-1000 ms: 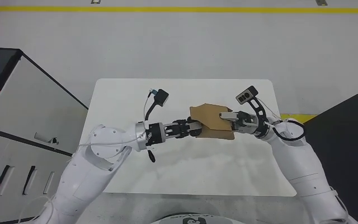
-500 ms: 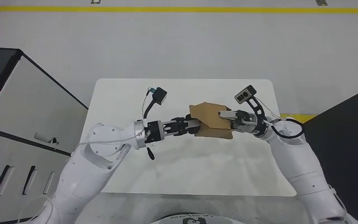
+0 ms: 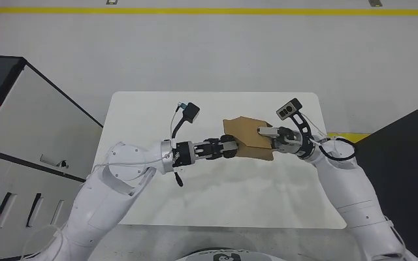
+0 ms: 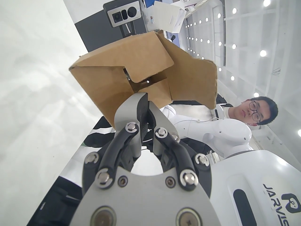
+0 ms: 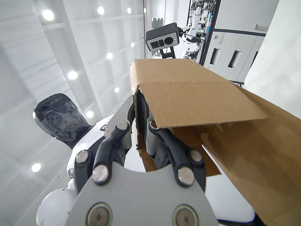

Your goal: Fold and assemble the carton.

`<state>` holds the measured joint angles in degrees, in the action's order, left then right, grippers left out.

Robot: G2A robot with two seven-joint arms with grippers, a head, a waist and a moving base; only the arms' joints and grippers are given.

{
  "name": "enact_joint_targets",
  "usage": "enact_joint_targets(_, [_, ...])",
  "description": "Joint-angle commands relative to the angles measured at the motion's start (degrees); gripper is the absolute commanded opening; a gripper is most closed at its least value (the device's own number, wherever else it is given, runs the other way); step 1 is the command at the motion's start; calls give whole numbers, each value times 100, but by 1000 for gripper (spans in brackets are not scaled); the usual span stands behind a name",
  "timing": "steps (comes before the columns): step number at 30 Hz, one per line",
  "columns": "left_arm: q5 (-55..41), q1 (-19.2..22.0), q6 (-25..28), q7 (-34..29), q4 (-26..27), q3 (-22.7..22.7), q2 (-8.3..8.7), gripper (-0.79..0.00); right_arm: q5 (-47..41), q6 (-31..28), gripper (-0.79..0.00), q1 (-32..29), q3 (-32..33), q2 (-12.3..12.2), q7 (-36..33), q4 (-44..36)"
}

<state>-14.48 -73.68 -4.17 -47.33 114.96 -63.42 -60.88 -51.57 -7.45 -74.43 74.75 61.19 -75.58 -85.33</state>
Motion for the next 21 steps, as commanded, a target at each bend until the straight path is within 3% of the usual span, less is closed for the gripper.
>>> enact_joint_targets(1, [-6, 19, 2, 9, -23, 6, -3, -785, -5, -5, -785, 9, 0, 3, 0, 17])
enact_joint_targets(10, [-30, -57, 27, 197, -23, -409, 38, -785, 89, -88, -785, 30, 189, -16, 117, 159])
enact_joint_targets(21, [93, -152, 41, 210, 206, -700, 82, -785, 1293, -147, -785, -126, 317, -87, 763, -180])
